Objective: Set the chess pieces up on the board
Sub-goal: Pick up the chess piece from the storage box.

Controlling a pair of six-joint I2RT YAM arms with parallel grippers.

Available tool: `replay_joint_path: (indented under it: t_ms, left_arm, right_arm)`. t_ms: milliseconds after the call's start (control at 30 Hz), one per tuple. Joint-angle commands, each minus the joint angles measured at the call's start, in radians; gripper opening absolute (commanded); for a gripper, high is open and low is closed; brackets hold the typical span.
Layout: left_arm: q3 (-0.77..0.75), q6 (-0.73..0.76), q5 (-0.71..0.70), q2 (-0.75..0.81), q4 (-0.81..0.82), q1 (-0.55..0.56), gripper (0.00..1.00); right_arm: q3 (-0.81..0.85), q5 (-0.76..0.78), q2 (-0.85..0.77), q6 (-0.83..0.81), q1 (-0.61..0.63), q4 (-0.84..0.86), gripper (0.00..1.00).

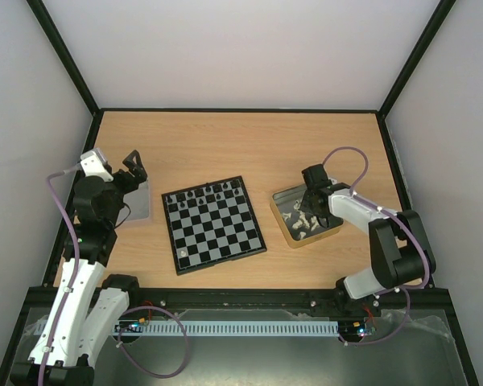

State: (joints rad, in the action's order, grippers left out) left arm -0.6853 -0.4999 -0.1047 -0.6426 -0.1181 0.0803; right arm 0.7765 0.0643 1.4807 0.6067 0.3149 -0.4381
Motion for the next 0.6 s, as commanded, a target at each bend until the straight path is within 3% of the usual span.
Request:
replay_joint_path:
  t_ms: [0,167,567]
  left_arm:
    - [-0.002,0.009,-0.014,0.005,0.025,0.0,1.0]
    - [-0.002,0.008,-0.016,0.003,0.023,0.0,1.0]
    - [-0.002,0.005,-0.011,0.0,0.024,-0.001,1.0]
  right_arm:
    - [0.003,0.055,0.019,-0.016,-0.005,0.018,0.12]
    - [0.017,0.055,0.033,-0.024,-0.005,0.02,0.02]
    - [0.082,-0.077,-0.111,-0.017,-0.005,-0.052,0.02]
